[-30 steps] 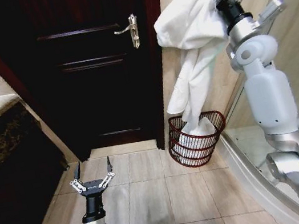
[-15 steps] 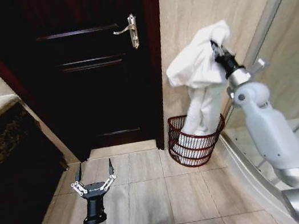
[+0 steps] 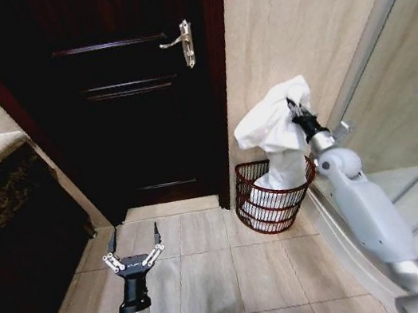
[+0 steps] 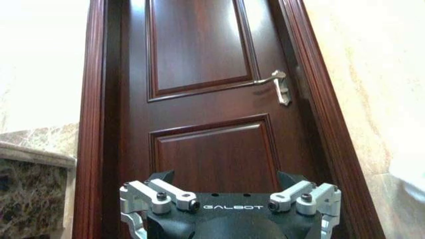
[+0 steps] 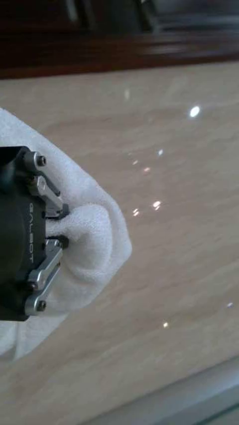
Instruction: Discard the used towel into the hamper.
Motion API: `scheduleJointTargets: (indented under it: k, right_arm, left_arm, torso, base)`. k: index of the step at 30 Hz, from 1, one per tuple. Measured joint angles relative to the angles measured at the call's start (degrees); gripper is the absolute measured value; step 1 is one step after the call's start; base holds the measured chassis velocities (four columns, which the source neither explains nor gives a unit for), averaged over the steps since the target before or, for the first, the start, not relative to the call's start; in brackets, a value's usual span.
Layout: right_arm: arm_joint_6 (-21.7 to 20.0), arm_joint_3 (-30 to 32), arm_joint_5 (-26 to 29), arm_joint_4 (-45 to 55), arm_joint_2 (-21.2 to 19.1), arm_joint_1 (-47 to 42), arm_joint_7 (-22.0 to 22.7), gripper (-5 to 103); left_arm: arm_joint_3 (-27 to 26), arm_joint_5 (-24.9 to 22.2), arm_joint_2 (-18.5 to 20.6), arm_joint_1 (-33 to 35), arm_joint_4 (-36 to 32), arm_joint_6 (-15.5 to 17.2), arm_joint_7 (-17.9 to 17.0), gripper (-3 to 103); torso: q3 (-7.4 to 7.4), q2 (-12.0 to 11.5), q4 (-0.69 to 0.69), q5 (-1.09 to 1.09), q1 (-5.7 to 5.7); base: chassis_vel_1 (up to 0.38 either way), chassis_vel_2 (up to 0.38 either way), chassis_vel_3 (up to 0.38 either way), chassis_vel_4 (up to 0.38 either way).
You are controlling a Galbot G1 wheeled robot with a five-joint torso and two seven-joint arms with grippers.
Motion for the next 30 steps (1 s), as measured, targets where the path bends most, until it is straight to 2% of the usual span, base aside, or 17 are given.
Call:
scheduleJointTargets:
  k: [5,8,11,12,14,15,17,18,21,22,23,25,30]
  right_arm:
    - [0.0,0.5,-0.6,-1.9,1.0,-3.2,-0.5,13]
    - [-1.9,1.0,-1.3,-2.2,1.5,-5.7,-1.5,13]
    - [-8.7,3.3,-5.2,0.6,0.8,-10.4,-5.6,13]
    - [-8.7,3.3,-5.2,0.6,0.8,-10.4,-5.6,13]
    - [-13.4,4.4,-6.6,3.1,-0.3,-12.2,-6.8,13]
    - [-13.4,4.4,-6.6,3.1,-0.3,-12.2,-6.8,13]
    - [-18.0,4.7,-7.0,4.6,-1.1,-12.2,-6.2,13]
    - [-18.0,4.7,-7.0,4.6,-1.1,-12.2,-6.2,13]
    - [-29.7,4.7,-6.8,6.9,-3.2,-10.9,-4.9,13]
    - [-32.7,4.7,-6.7,7.4,-3.9,-10.3,-4.9,13]
    - [-32.7,4.7,-6.7,7.4,-3.9,-10.3,-4.9,13]
    - [-40.1,4.1,-5.6,7.9,-5.9,-8.5,-4.8,13]
    - [-42.2,0.0,-5.5,4.0,-9.8,-4.0,-6.1,13]
  left_arm:
    - [-0.3,-0.6,0.0,-0.6,0.3,0.1,0.0,100]
    - [-0.3,-0.7,0.0,-0.9,0.3,0.2,0.0,100]
    - [-0.4,-1.1,0.0,-1.5,0.3,0.7,0.1,100]
    - [-0.4,-1.1,0.0,-1.5,0.3,0.7,0.1,100]
    - [-0.6,-1.4,0.0,-2.0,0.6,0.8,0.2,100]
    - [-0.6,-1.4,0.0,-2.0,0.6,0.8,0.2,100]
    - [-0.6,-1.5,0.0,-2.0,0.8,0.7,0.2,100]
    - [-0.6,-1.5,0.0,-2.0,0.8,0.7,0.2,100]
    - [-0.7,-1.8,0.0,-1.7,0.9,0.4,0.3,100]
    - [-0.8,-2.0,0.0,-1.7,0.9,0.3,0.3,100]
    - [-0.8,-2.0,0.0,-1.7,0.9,0.3,0.3,100]
    - [-1.0,-2.5,0.0,-1.7,0.9,0.1,0.4,100]
    - [-0.9,-2.7,0.0,-2.1,1.3,-0.1,0.6,100]
  torso:
    - [0.0,0.0,0.01,-0.01,0.0]
    - [0.0,0.0,0.01,0.02,0.0]
    - [0.0,0.0,0.01,0.01,0.0]
    - [0.0,0.0,0.01,0.01,0.0]
    - [0.0,0.0,-0.01,-0.02,0.0]
    - [0.0,0.0,-0.01,-0.02,0.0]
    - [0.0,0.0,0.0,0.0,0.0]
    - [0.0,0.0,0.0,0.0,0.0]
    - [0.0,0.0,0.01,0.0,0.0]
    - [0.0,0.0,0.01,-0.02,0.0]
    - [0.0,0.0,0.01,-0.02,0.0]
    - [0.0,0.0,0.02,0.01,0.0]
    - [0.0,0.0,0.0,-0.01,0.0]
  base:
    - [0.0,0.0,0.0,0.0]
    - [0.0,0.0,0.0,0.0]
    - [0.0,0.0,0.0,0.0]
    - [0.0,0.0,0.0,0.0]
    - [0.0,0.0,0.0,0.0]
    - [0.0,0.0,0.0,0.0]
    - [0.0,0.0,0.0,0.0]
    - [0.0,0.0,0.0,0.0]
    - [0.0,0.0,0.0,0.0]
    - [0.0,0.0,0.0,0.0]
    - [0.0,0.0,0.0,0.0]
    - [0.0,0.0,0.0,0.0]
    - [0.0,0.0,0.0,0.0]
